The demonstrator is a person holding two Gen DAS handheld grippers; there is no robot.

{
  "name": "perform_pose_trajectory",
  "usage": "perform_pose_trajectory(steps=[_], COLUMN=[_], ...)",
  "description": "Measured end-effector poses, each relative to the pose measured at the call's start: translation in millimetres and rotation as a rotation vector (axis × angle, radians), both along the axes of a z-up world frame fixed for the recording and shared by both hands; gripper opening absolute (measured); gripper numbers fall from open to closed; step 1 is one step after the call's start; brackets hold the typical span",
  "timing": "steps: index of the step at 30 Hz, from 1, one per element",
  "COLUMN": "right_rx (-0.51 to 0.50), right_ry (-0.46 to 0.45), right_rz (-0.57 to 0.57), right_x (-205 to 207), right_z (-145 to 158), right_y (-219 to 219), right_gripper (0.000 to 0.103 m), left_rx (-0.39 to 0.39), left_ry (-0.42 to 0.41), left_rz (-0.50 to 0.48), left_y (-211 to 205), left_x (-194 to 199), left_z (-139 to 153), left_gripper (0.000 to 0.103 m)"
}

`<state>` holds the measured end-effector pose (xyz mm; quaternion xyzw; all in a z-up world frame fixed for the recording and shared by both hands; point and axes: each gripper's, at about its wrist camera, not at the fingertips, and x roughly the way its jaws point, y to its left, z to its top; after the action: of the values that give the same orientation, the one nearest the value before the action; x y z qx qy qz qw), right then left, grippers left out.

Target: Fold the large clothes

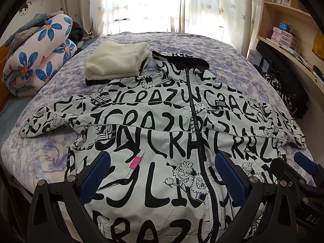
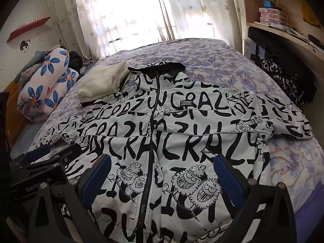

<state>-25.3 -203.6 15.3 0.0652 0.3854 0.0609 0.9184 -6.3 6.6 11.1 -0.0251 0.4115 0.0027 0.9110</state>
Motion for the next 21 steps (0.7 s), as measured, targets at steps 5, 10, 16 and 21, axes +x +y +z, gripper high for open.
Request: perform_pose_trajectory(steps=[5,10,16,21], right_rx=[0.012,0.018,0.021,-0.012], right_ry=[-0.010,-0.011,-0.019,-0.044], right_rz=[-0.003,-0.009,-0.023,-0.036], right_x=[1,2,3,6], right_z=[0,-1,-1,9], right_y=[-3,-9,-19,-29], right_gripper=[0.101,0.101,0.101,0.101], left_rx=[-0.002,0.001,-0.019,0.056], left_ry=[0.007,0.008,-0.010,-0.036], left_rz=[-0.008,-0.027,-0.060,-0.076], left_y=[-4,-11,-19,-36], left_x=[1,4,10,23], left_z=[0,0,6,19], left_gripper=[0.102,0.102,0.102,0.102])
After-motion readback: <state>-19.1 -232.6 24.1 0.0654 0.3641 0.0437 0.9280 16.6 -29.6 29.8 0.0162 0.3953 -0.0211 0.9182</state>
